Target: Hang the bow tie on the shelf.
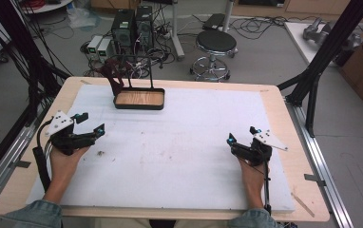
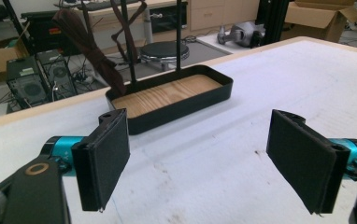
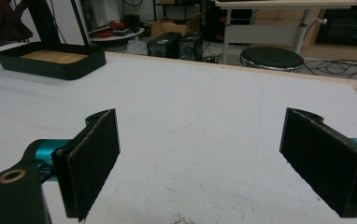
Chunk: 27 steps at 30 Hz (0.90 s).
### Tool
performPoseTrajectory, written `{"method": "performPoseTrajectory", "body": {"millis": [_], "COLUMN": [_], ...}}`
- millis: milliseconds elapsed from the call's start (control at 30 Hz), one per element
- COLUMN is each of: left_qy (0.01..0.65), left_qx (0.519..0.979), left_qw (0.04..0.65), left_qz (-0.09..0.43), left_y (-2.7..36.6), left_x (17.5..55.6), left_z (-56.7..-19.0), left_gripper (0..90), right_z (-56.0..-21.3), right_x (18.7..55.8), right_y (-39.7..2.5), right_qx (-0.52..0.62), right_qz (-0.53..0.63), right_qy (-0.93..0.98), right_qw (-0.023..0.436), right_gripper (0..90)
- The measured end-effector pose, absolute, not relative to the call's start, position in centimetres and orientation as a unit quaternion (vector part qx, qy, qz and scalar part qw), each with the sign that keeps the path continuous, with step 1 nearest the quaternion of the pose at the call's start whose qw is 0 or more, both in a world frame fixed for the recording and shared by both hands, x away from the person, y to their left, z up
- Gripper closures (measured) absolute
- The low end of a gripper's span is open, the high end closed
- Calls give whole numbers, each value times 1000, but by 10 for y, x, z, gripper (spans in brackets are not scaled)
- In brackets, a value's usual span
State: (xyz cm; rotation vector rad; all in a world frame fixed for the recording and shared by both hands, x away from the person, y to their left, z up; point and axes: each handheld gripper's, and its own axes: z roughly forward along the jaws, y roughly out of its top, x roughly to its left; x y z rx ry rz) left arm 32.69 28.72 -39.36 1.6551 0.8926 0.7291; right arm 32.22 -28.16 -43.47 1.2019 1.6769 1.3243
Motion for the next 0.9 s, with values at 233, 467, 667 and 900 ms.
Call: {"method": "performPoseTrajectory", "body": {"millis": [233,467,667,900], "left_qy": [381,384,387,378], "left_qx": [695,701,706,713], "left_qw": [528,518,511,508], "left_qz": [304,304,302,302], "left_y": [287,281,275,269], "left_x": [314,305,298,296], "left_z": [-404,-413,-421,-427], "left_gripper": [211,211,212,217], "right_z": [-435,-435,-435,-435], "right_x": [322,322,322,322], "right_y": [-281,-281,-281,-281], "right_qx": [463,461,461,463], "right_qz": [507,507,506,506], "right_qy": [643,645,645,645], "right_qw": [338,339,340,338], "right_gripper": [113,113,113,113]}}
